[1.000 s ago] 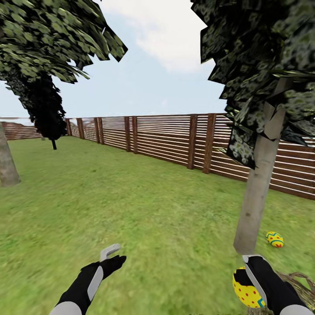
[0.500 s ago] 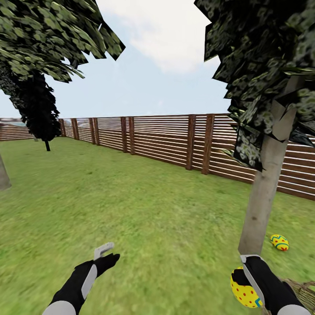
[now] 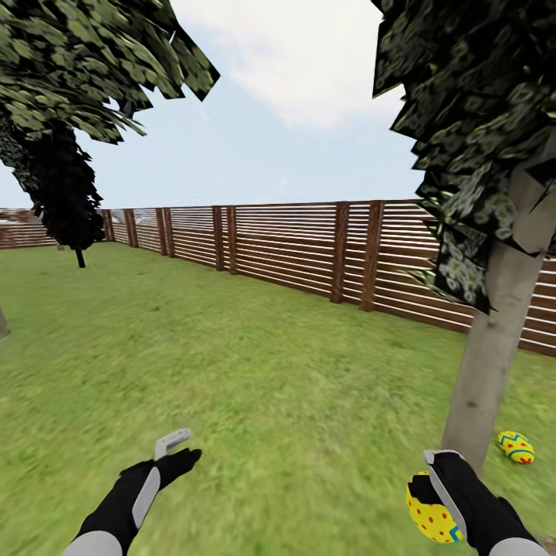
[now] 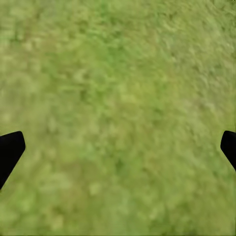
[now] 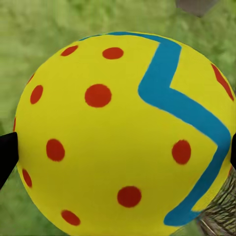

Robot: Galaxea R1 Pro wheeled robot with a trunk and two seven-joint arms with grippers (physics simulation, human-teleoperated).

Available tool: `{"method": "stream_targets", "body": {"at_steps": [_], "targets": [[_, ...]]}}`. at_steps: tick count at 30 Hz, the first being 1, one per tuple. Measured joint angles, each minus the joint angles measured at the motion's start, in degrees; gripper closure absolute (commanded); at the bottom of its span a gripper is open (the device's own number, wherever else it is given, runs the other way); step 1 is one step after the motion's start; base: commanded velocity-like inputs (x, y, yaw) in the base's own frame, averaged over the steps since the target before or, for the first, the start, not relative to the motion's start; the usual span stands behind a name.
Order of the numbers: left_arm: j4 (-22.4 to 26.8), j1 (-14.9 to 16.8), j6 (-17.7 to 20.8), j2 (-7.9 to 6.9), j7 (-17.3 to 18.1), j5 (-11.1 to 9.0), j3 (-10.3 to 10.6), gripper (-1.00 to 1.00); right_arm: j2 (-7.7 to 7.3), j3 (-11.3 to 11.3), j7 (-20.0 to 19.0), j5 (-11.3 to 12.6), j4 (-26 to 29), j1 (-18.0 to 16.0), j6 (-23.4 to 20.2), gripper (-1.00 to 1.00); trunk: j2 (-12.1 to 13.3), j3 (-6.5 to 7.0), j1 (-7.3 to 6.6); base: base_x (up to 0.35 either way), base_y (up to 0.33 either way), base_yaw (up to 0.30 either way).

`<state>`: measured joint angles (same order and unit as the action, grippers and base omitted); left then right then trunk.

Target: Take the three Easter eggs out of the wicker basket on the lawn in the garden, then place them on the lawn next to a single tree (choose any tree) so that all three eggs are next to the same tree and none are left in the basket.

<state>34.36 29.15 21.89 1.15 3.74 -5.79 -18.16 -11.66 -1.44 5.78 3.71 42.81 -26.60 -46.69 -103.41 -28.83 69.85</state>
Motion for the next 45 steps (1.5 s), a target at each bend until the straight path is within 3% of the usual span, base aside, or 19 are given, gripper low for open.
{"method": "stream_targets", "body": {"at_steps": [7, 22, 36, 45], "targets": [[-0.30, 0.00, -0.05, 0.03, 0.02, 0.16, 0.34, -1.00, -0.06, 0.01, -0.05, 0.06, -0.01, 0.00, 0.01, 1.00, 0.00, 0.00, 0.00, 0.283, 0.210, 0.000], [-0.60, 0.00, 0.03, -0.16, 0.14, 0.02, 0.17, -1.00, -0.34, 0.09, 0.00, 0.13, 0.01, 0.00, -0.01, 1.00, 0.00, 0.00, 0.00, 0.082, 0.289, -0.014], [-0.82, 0.01, 0.08, -0.16, 0.06, 0.02, 0.24, -1.00, -0.16, 0.09, -0.06, 0.07, 0.03, 0.01, -0.04, 1.00, 0.00, 0.19, 0.00, 0.333, 0.018, -0.270], [-0.72, 0.00, 0.09, -0.34, 0.17, 0.02, 0.10, -1.00, -0.01, -0.02, -0.06, 0.00, -0.06, 0.00, -0.02, 1.00, 0.00, 0.21, 0.00, 0.335, 0.000, -0.021]]}}
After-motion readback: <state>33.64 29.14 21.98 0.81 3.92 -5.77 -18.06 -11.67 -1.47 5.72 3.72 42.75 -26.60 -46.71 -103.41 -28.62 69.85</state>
